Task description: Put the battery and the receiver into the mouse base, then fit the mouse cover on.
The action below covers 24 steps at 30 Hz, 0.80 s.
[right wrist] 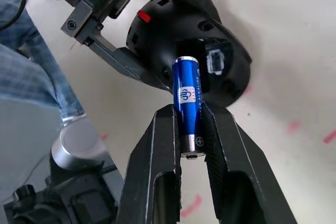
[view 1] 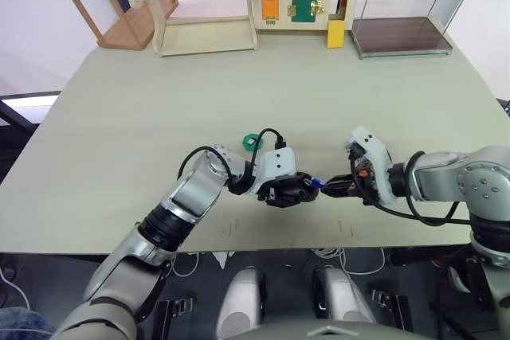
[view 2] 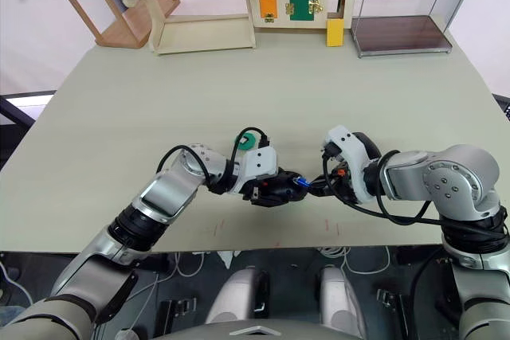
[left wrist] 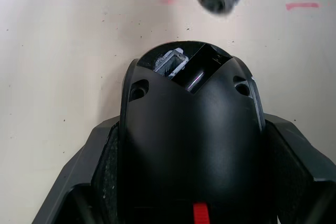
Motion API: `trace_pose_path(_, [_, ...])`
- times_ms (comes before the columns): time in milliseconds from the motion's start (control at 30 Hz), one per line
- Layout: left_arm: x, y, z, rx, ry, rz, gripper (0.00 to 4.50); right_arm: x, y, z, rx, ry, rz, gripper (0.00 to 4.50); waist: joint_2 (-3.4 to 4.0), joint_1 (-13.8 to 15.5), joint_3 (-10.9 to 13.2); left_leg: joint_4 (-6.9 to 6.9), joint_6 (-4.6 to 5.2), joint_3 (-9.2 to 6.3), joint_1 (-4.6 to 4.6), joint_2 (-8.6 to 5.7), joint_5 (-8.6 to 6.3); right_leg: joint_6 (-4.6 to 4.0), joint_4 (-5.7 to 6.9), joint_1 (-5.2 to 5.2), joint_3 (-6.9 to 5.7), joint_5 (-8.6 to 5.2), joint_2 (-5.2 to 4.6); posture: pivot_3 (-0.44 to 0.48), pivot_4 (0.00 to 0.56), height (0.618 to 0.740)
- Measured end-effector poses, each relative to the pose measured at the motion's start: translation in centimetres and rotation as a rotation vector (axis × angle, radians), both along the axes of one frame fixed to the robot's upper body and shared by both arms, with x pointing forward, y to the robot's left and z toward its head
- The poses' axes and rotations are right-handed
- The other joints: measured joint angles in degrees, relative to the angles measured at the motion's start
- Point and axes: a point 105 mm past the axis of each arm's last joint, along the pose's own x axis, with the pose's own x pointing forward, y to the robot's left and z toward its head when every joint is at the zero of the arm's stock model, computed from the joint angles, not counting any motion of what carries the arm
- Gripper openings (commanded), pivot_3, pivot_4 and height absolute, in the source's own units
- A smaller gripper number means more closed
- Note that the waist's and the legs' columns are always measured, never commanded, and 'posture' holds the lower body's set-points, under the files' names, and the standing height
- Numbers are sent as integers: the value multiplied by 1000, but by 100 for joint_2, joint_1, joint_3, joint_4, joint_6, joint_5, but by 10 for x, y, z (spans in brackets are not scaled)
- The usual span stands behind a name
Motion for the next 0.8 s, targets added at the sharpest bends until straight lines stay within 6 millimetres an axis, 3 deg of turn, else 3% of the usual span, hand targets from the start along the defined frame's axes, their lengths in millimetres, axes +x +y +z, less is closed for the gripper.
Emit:
trace_pose_path(400, [0,0,0,5,-5,-2,2955,1,5,-18,-48,83,-48,100,0,-11,0,-1,0,-5,-5,1,0,0,-4,-3,-3,0,0,0,150,740])
trace_pose_path(800, [-2,0,0,9,-9,-8,2955,6,14,-19,-48,109,-86,100,2,-17,-2,-1,1,-48,-47,4,0,-1,-38,-10,-51,1,1,0,150,740])
